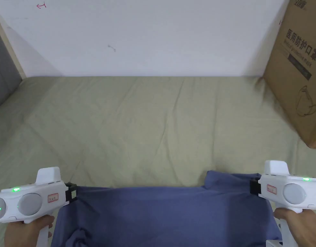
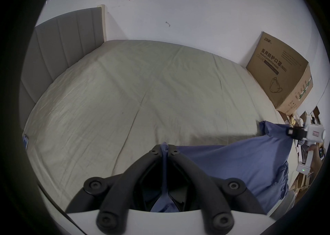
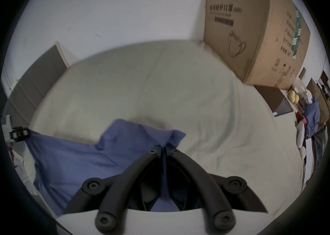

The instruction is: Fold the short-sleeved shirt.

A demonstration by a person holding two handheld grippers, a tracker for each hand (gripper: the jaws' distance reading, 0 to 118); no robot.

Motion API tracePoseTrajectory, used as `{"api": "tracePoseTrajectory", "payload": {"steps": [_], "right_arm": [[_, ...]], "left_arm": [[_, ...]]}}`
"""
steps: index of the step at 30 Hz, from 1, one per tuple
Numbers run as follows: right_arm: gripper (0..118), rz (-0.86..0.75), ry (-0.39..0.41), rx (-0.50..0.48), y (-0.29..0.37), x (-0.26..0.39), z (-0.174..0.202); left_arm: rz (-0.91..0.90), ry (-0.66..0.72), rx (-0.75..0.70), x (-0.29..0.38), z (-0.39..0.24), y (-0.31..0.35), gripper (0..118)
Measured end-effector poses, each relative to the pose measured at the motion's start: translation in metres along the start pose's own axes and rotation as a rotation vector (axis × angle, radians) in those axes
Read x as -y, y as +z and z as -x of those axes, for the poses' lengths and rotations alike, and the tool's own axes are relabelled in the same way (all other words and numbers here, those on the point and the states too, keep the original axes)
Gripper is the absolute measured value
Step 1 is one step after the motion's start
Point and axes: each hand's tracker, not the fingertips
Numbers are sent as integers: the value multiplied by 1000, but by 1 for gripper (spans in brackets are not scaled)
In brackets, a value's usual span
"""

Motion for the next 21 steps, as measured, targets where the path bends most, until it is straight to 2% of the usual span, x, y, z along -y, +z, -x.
{"api": "tracePoseTrajectory", "payload": {"steps": [2,6,12,16,21], "right_arm": [[2,-55,-2,-13,30,5,-7],[2,-120,-61,-79,85,28,-19],[2,-133,-114,-140,145,90,-33],[2,-95,-135,-136,159,138,-38],[2,45,-152,-91,134,197,-50]], "left_arm": [[-6,11,-2,4,3,11,3],[-18,31,-15,15,14,28,3],[-4,24,-17,58,21,68,3],[39,13,-15,100,20,84,3],[115,25,-38,153,32,77,3]]}}
